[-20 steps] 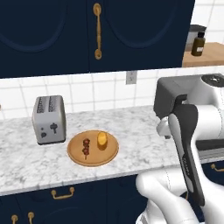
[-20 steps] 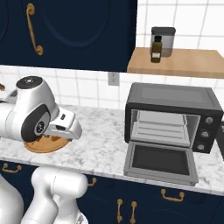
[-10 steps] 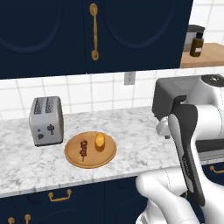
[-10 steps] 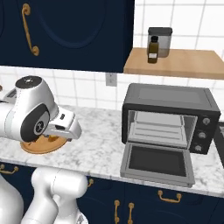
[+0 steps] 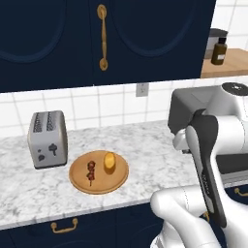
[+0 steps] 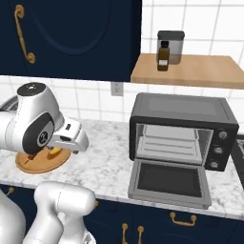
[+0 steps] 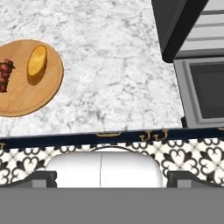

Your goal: Pick up the kebab skewer and baguette bread, and place them inside the toaster oven. Close the toaster oven door and start by setting the timer.

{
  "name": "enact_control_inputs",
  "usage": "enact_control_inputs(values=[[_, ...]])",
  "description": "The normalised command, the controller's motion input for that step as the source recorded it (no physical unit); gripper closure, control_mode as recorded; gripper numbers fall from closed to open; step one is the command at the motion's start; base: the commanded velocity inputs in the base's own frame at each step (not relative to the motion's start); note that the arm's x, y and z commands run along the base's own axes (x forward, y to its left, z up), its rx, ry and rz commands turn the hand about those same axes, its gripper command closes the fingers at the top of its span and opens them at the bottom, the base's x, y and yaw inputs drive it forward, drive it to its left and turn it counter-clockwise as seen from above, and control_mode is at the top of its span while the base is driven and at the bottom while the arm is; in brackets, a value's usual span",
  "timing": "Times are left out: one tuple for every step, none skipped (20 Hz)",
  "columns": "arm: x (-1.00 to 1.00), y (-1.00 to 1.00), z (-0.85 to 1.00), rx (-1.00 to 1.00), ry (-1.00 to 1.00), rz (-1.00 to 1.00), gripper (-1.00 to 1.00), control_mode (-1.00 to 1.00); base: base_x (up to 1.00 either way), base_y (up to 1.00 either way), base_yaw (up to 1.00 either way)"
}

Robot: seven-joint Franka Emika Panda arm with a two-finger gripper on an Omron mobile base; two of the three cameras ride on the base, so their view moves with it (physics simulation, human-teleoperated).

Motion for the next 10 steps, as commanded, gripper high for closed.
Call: enact_control_inputs(values=[[0.00,0.00,0.00,0.00,0.00,0.00,-1.00,1.00,0.00,0.00,-0.11],[0.00,-0.14,0.00,0.06,0.00,-0.14,-1.00,-1.00,0.00,0.00,0.00],[-0.09,-0.41,0.00,0.11,0.00,-0.15,-1.00,-1.00,0.00,0.00,0.00],[-0.39,-0.85,0.00,0.22,0.00,-0.13,-1.00,-1.00,0.00,0.00,0.00],[-0.56,-1.00,0.00,0.29,-0.04,-0.13,-1.00,-1.00,0.00,0.00,0.00],[-0.44,-1.00,0.00,0.30,-0.04,-0.15,-1.00,-1.00,0.00,0.00,0.00],[-0.32,-1.00,0.00,0.29,-0.04,-0.20,-1.00,-1.00,0.00,0.00,0.00],[-0.22,-1.00,0.00,0.25,-0.04,-0.20,-1.00,-1.00,0.00,0.00,0.00],[-0.16,-1.00,0.00,0.27,-0.04,-0.19,-1.00,-1.00,0.00,0.00,0.00],[-0.08,-1.00,0.00,0.25,-0.03,-0.19,-1.00,-1.00,0.00,0.00,0.00]])
